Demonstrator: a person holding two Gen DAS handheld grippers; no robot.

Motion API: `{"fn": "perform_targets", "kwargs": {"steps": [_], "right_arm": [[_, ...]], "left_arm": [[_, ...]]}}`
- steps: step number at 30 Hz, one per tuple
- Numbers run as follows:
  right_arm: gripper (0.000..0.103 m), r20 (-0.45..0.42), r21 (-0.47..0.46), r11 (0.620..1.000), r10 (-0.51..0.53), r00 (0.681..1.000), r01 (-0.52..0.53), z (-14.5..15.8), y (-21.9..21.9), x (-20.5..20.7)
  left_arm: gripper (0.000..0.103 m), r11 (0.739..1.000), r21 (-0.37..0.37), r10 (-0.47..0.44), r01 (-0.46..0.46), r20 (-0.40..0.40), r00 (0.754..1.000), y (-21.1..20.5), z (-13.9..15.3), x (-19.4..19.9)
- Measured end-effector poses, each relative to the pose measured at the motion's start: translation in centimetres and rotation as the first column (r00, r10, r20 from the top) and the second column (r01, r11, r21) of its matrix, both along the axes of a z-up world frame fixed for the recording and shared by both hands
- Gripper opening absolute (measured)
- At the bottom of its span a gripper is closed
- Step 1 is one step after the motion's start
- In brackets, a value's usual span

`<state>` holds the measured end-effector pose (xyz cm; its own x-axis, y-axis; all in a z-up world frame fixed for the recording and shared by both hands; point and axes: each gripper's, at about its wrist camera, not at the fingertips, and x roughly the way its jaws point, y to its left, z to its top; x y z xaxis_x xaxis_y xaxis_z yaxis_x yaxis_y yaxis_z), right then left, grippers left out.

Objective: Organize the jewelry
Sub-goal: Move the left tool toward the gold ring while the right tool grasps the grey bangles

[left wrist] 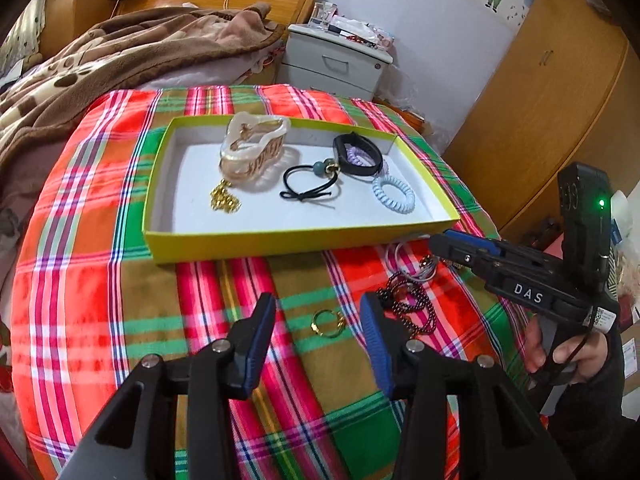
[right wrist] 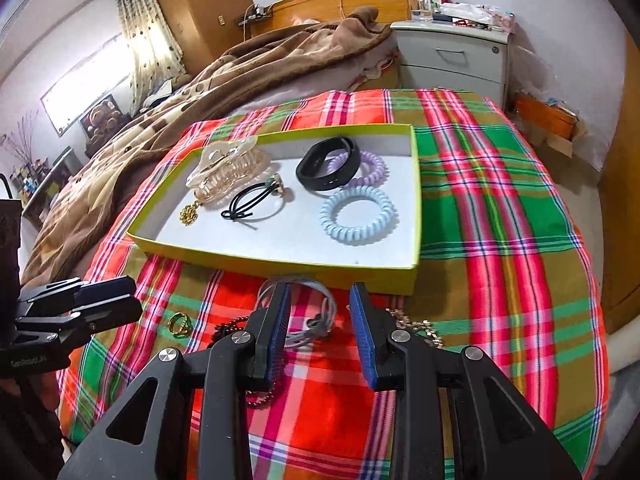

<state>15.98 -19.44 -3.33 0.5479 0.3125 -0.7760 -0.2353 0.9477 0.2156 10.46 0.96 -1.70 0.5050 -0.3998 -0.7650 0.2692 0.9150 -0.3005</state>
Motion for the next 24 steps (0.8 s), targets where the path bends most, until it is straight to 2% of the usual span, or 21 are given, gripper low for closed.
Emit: {"fn": "perform_targets", "kwargs": {"steps": [9,12,18,20,24], "right_arm": [[0.031,-0.027,-0.042,0.999,-0.026,0.999,0.025,-0.9,0.6,0.5],[0.023,-0.029,-0.039,0.999,-0.027,0.999,0.026,-1.0,0.5,0.6],[0.013,-0.035,-0.026,0.999,-0.027,0.999,0.027,-1.1,0.2,0.6],[0.006,-0.031,-0.025,0.999,-0.032,0.999,0.031,-1.0,0.1,0.5],[0.005,-0.022,-0.012,0.999,-0.035,0.999,0.035,-0.8,-0.2,0.3]], "left_arm": [[0.046,1.0,0.004,0.026,-0.026,-0.03,0.999,1.2,-1.2,-0.2],[0.046,1.0,0.006,0.021,-0.021,-0.035,0.999,1.2,-1.4,-0.2],[0.046,0.999,0.032,-0.004,0.005,-0.036,0.999,0.3,-1.6,-0.4],[0.046,0.999,0.043,-0.009,0.011,-0.037,0.999,-0.1,-1.7,-0.4],[0.046,0.998,0.064,-0.024,0.026,-0.041,0.999,-0.8,-1.8,-0.4]]}}
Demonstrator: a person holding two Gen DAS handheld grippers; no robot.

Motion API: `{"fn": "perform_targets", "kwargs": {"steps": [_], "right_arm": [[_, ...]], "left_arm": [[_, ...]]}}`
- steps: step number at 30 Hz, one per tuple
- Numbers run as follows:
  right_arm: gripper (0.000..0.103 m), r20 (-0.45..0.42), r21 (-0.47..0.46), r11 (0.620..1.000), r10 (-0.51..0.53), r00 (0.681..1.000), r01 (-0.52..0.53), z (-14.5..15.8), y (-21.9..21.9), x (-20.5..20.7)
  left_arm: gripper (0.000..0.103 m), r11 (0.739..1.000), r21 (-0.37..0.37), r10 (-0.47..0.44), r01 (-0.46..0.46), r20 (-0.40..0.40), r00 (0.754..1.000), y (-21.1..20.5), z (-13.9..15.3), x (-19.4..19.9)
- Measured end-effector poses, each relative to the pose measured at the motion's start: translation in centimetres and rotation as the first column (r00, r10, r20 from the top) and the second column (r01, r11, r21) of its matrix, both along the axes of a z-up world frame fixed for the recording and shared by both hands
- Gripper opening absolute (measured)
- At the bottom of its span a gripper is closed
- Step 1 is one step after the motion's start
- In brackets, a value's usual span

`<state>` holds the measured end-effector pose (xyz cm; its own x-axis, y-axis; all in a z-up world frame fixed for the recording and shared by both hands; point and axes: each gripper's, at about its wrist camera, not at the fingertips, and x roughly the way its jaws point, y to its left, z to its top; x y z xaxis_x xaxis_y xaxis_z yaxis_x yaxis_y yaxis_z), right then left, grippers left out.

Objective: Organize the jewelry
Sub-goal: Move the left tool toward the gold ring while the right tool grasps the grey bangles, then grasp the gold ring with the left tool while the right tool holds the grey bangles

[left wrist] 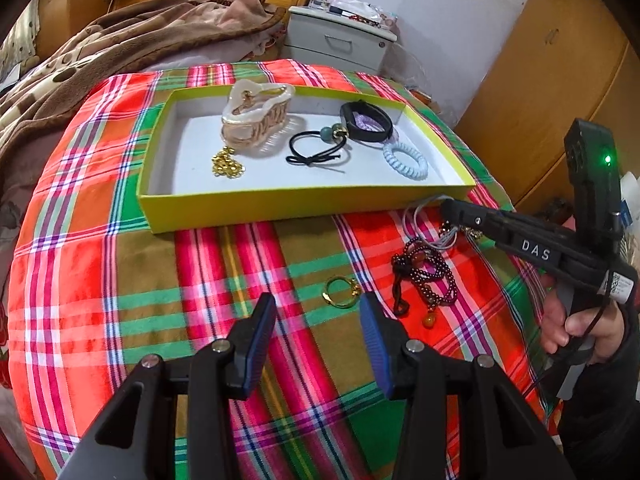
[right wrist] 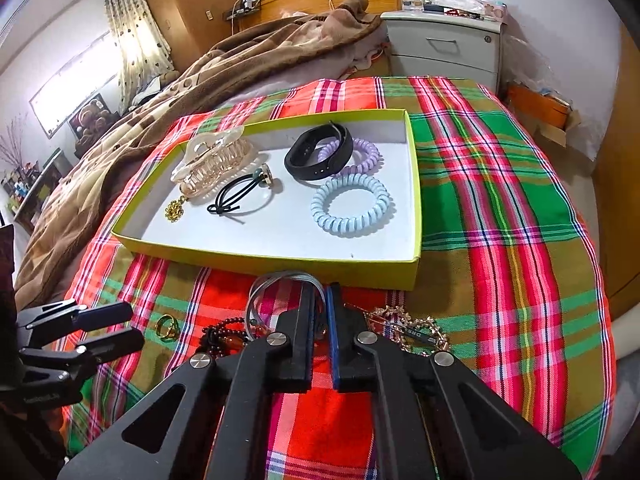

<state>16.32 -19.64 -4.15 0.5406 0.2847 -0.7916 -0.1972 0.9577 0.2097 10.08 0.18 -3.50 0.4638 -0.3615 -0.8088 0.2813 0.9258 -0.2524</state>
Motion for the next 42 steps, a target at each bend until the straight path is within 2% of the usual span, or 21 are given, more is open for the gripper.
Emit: {"fn": "perform_targets", "kwargs": {"steps": [9,23,31,36,40,42], "right_arm": [[0.005,0.048,0.035,0.999,-0.011,0.999,0.01,1.5,-0.5,-0.6],[0.005,0.095,0.063,0.998,-0.018,0.995,0.012,2.9,-1.0,-1.2],[0.005,0.109,0.07,0.997,-0.018,0.994,0.01,3.3,-1.2,-1.3],[0.005,0.109,0.07,0.997,-0.017,0.994,0.01,3.3,-1.2,-1.3],[0.005,0.11,0.071,0.997,-0.021,0.994,0.013,3.4,-1.1,-1.4],[0.005,0.112,0.072,0.997,-0.024,0.993,0.015,3.5,-1.1,-1.4]], "left_arm": [[0.046,0.998,0.055,-0.026,0.026,0.004,1.0,-1.6,-0.5,0.3],[0.046,0.973,0.228,-0.046,0.032,0.058,0.997,-4.1,-0.8,0.5],[0.046,0.971,0.24,-0.026,0.008,0.072,0.997,-4.3,-0.8,0.7],[0.03,0.972,0.234,-0.023,0.004,0.077,0.997,-4.4,-0.8,0.7],[0.023,0.973,0.231,-0.016,-0.002,0.08,0.997,-4.2,-0.8,0.7],[0.023,0.974,0.225,-0.014,-0.004,0.079,0.997,-4.1,-0.8,0.7]]}}
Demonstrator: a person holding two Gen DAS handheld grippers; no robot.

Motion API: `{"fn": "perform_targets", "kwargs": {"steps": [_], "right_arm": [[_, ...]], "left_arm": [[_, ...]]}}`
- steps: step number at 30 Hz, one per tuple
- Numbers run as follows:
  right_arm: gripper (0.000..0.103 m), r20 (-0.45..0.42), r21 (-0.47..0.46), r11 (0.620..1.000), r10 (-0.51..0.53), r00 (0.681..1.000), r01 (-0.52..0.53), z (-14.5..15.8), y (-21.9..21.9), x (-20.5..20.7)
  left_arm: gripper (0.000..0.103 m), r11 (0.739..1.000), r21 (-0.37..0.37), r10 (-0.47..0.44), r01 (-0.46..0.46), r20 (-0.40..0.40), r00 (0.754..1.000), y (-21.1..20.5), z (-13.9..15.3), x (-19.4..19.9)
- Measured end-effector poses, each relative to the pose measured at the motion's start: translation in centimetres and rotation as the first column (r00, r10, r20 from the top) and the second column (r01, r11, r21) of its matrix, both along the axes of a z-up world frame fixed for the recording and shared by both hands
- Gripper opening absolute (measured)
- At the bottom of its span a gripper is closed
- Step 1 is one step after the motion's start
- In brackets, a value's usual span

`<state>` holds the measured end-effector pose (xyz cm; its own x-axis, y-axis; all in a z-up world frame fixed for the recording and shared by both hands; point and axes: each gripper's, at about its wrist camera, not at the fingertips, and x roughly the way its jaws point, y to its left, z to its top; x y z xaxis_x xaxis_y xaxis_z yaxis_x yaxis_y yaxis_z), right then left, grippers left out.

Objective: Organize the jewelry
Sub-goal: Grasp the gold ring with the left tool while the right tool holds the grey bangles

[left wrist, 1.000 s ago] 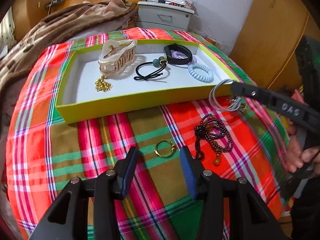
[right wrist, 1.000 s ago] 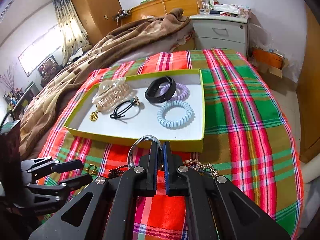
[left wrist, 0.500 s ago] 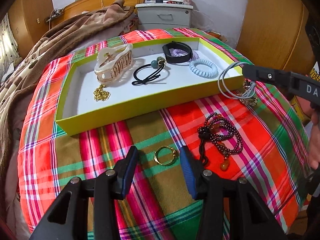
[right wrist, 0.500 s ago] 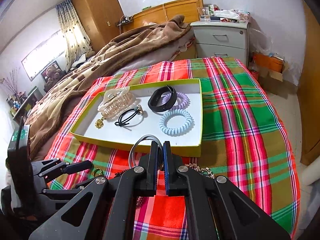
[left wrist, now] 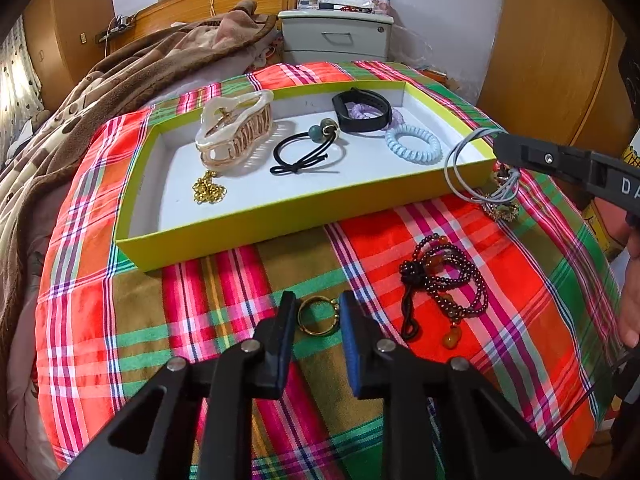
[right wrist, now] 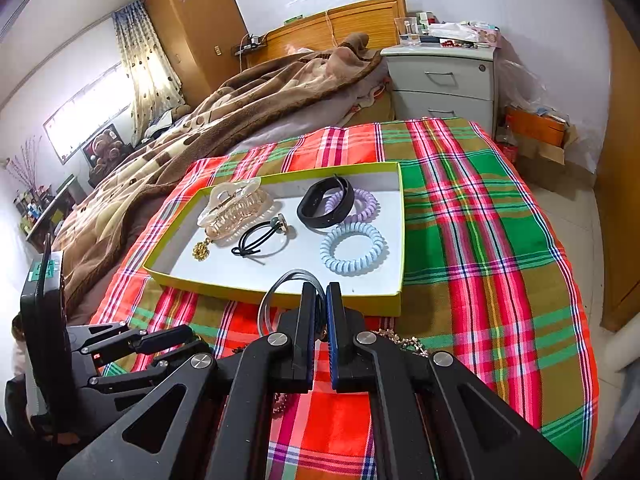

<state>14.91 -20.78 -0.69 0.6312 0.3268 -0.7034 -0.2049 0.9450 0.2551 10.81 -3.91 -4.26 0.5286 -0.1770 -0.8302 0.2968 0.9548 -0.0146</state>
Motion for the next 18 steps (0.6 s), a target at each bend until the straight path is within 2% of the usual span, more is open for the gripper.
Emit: {"fn": "perform_targets", "kwargs": {"steps": [18], "right_arm": [[0.005,0.005,0.002,1.0,0.0,1.0,0.0,0.3,0.1,-0.2]], "left_arm": [[0.023,0.997,-0.069,0.033,-0.032,0.012,0.999,1.3,0.6,-0.2]]}}
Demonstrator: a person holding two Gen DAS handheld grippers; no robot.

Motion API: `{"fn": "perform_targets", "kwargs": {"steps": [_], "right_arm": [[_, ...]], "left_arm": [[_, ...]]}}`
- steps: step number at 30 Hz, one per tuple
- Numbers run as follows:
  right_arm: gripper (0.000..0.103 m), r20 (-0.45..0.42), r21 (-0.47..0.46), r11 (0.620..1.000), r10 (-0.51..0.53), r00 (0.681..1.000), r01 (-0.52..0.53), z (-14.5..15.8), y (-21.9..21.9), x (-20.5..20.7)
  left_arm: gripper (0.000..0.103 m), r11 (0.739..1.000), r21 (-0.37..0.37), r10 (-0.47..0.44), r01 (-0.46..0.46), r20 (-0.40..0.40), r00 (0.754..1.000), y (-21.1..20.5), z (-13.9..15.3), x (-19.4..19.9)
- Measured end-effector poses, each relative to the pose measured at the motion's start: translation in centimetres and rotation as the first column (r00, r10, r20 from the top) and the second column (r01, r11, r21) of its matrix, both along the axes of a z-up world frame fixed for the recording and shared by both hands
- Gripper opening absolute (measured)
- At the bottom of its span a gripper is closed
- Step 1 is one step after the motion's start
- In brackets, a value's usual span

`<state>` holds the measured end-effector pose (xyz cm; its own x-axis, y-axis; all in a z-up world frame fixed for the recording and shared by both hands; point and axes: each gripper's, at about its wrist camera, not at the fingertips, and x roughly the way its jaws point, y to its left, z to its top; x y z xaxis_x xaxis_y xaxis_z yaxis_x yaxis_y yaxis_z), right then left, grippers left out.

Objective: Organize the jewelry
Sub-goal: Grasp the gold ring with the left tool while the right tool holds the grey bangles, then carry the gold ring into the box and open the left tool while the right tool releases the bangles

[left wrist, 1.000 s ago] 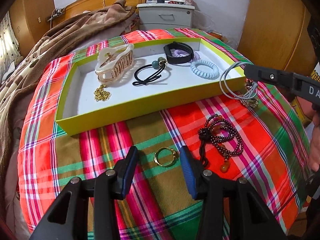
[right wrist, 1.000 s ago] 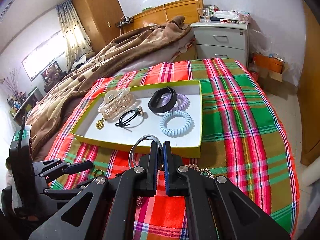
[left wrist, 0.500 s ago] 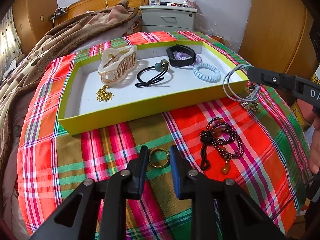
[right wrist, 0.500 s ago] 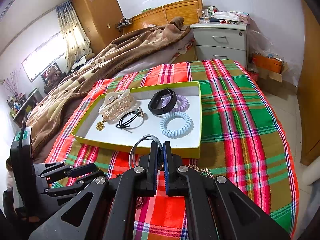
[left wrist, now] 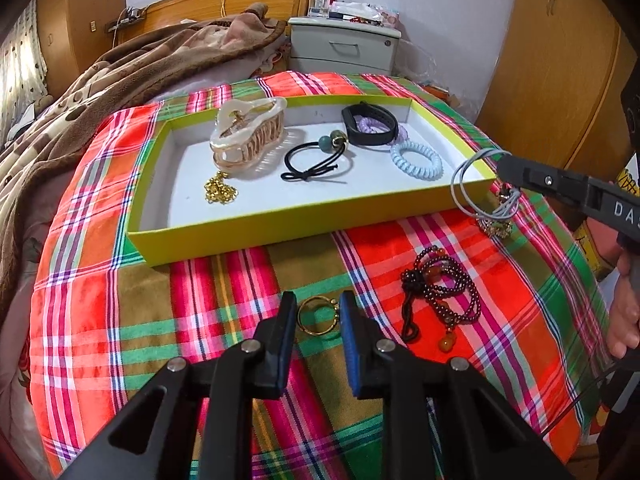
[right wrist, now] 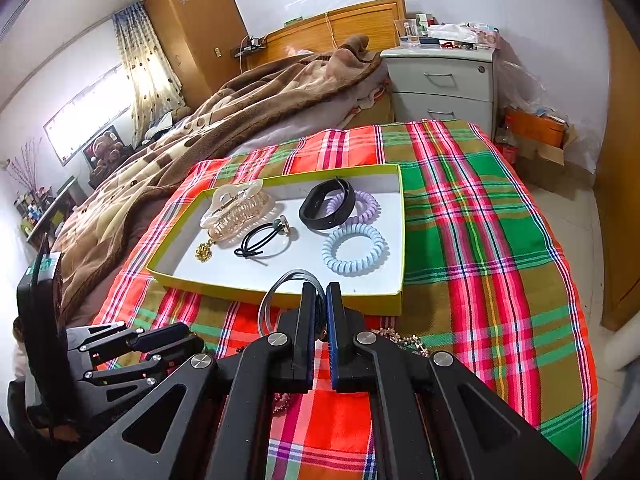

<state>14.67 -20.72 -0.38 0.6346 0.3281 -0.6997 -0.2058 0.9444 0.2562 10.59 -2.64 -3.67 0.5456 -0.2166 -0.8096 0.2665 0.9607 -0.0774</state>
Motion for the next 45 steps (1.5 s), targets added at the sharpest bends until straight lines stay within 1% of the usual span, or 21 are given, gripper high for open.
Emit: {"fn": "perform_targets", "kwargs": {"steps": [6,12,15,20,24,26,31,37,40,45], "right_arm": [[0.005,0.004,0.002,1.0,0.005,1.0,-0.006,0.3,0.3,-0.2],[0.005,0.016,0.002,1.0,0.016,1.0,-0.016,0.8,0.8,-0.1],[0.005,0.014,0.012,1.0,0.021,1.0,-0.021,1.0,1.1,0.2],[0.005,0.02,0.013,0.999,0.034,0.999,-0.034,1.4,1.9,0.9],[0.005,0.022,0.022,0.999,0.037,0.999,-0.037,1.7,2.5,1.7],[0.005,0.021,0.021,0.999,0.038,0.999,-0.038,1.7,2.9,2.1],[0.005,0.012,0.021,0.999,0.041,0.999,-0.042,1.5,3.8,3.3],[0.005,-0.015,0.042,0.998,0.042,0.999,-0.041,0.6,5.0,5.1],[0.005,-0.034,0.045,0.998,0.045,0.998,-0.044,-0.1,5.7,5.9],[0.005,-0.066,0.05,0.997,0.055,0.996,-0.052,-1.2,6.7,7.1]], "left_arm": [[0.023,1.0,-0.007,0.006,-0.006,0.009,1.0,0.4,0.5,-0.3],[0.023,0.999,-0.024,0.026,-0.025,0.037,0.999,1.5,1.9,-0.4],[0.023,0.999,-0.023,0.038,-0.037,0.046,0.998,2.1,2.5,0.0],[0.023,0.998,-0.042,0.053,-0.05,0.065,0.996,3.3,3.6,1.0],[0.023,0.998,-0.037,0.056,-0.053,0.078,0.995,4.1,4.4,2.1],[0.023,0.997,-0.051,0.056,-0.052,0.073,0.996,4.5,4.6,2.8],[0.023,0.997,-0.046,0.067,-0.063,0.078,0.995,5.4,4.8,4.5],[0.023,0.997,-0.035,0.067,-0.065,0.074,0.995,6.0,4.6,6.7],[0.023,0.997,-0.042,0.062,-0.059,0.057,0.996,6.2,4.3,7.8],[0.023,0.998,-0.033,0.049,-0.048,0.039,0.998,6.1,3.4,9.0]]}}
